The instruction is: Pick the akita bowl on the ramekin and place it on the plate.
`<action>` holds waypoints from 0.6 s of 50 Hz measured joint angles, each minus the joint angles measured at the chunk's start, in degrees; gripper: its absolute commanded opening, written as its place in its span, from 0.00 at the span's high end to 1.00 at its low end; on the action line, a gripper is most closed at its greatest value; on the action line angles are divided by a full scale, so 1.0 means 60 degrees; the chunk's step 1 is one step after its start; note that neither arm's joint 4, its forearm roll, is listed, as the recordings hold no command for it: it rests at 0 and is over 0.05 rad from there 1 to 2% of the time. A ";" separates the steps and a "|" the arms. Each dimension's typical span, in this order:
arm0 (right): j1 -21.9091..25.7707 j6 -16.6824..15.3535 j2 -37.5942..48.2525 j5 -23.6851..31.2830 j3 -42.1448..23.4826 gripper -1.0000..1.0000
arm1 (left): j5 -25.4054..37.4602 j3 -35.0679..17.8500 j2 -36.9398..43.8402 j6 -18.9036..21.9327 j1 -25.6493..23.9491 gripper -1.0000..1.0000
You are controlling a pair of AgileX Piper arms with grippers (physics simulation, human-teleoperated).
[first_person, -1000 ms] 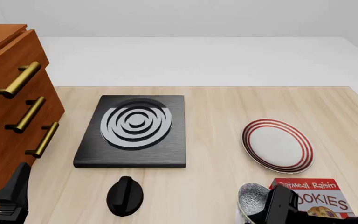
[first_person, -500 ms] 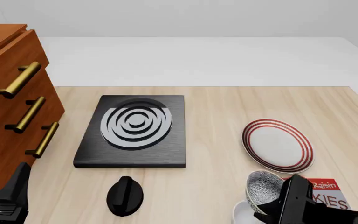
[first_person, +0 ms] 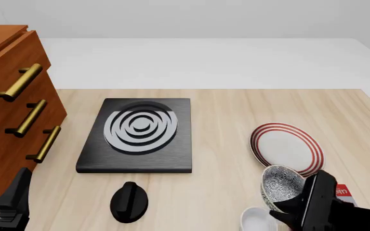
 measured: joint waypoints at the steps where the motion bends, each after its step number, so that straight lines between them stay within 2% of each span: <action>1: -0.0023 -0.0020 -0.0041 0.0062 -0.0045 1.00 | 0.0000 0.0000 0.0000 0.0000 0.0000 0.00; 20: -0.0990 -0.0771 -0.0656 0.1290 -0.1194 1.00 | 0.0000 0.0000 0.0000 0.0001 0.0000 0.00; 30: -0.1654 -0.1273 -0.0212 0.1346 -0.1831 1.00 | 0.0000 0.0000 0.0000 0.0000 0.0000 0.00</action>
